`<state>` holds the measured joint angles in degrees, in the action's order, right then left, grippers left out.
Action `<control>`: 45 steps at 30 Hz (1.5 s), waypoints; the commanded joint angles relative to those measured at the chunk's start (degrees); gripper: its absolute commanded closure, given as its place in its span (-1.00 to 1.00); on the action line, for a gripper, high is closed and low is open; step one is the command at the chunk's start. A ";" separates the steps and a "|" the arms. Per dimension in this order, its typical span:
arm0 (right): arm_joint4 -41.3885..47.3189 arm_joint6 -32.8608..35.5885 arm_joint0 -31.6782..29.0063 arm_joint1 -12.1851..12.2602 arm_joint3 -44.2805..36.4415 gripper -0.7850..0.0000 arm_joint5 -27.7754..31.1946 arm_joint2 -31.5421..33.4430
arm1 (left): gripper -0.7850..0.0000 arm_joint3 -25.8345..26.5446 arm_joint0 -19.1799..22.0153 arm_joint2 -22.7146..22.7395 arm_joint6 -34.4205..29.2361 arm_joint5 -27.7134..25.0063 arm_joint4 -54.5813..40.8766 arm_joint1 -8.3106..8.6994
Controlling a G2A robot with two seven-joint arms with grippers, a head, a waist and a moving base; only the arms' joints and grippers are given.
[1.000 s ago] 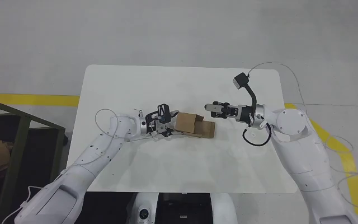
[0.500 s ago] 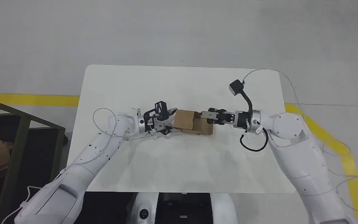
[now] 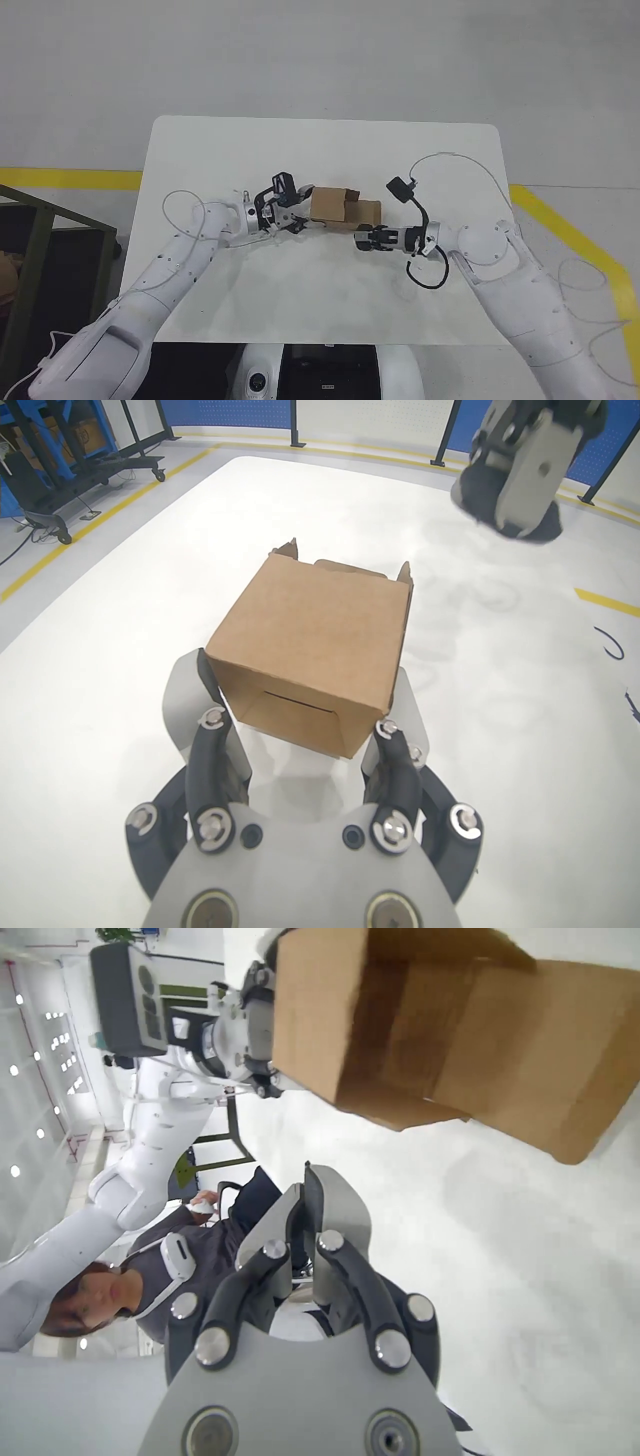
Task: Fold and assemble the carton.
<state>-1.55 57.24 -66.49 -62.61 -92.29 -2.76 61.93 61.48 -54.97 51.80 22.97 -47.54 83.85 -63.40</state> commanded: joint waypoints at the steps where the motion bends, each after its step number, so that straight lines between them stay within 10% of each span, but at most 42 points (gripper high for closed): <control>1: -0.35 -0.51 0.17 -0.08 0.03 1.00 -0.64 -0.48 | -0.40 0.00 0.04 0.23 -0.13 0.03 -0.64 -0.03; 45: 4.58 -9.44 5.44 -2.31 8.59 1.00 3.55 -3.74 | 0.00 3.39 -0.42 0.24 -0.39 -5.13 -5.96 -0.94</control>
<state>2.99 47.80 -61.10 -64.90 -83.80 0.76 58.20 65.01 -55.41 52.06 22.64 -52.66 77.85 -64.31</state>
